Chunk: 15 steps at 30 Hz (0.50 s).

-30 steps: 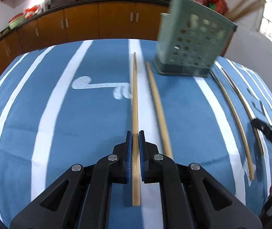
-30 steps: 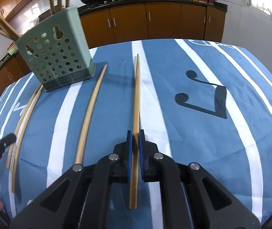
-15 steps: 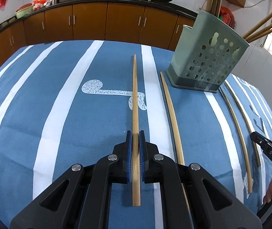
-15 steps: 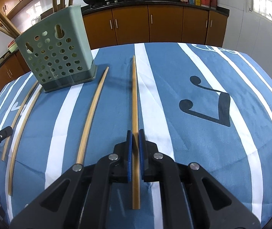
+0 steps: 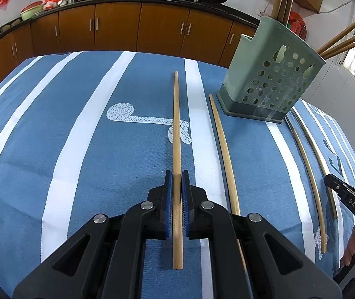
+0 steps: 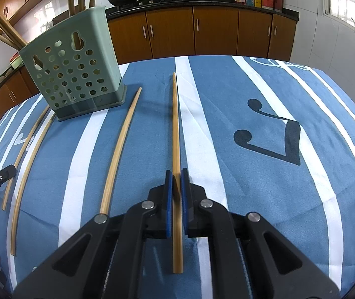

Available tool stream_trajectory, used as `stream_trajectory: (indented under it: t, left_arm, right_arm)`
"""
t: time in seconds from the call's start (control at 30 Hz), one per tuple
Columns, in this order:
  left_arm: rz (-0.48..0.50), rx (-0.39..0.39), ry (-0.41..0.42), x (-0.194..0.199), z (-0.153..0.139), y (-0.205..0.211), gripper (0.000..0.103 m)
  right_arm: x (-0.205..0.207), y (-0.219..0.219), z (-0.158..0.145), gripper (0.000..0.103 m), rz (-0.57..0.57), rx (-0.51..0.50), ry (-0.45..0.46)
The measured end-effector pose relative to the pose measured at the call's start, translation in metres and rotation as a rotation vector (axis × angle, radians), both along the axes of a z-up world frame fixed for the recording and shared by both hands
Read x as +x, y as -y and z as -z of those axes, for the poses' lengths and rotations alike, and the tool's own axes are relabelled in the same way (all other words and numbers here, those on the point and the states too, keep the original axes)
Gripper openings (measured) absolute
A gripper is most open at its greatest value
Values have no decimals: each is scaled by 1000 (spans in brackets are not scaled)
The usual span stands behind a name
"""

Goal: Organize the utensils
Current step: 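Hold both grasped chopsticks on the table, adjusting the grips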

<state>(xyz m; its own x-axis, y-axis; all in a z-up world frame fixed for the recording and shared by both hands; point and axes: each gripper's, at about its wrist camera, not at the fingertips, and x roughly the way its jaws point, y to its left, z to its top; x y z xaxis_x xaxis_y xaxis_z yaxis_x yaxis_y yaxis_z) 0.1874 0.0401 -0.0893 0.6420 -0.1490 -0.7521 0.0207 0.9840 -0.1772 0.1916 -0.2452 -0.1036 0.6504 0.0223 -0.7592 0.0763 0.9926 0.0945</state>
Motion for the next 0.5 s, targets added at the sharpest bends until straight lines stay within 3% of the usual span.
stream_trajectory:
  t: [0.5]
  left_arm:
    - [-1, -10, 0, 0, 0, -1, 8]
  right_arm:
    - [0, 0, 0, 8, 0, 6, 0]
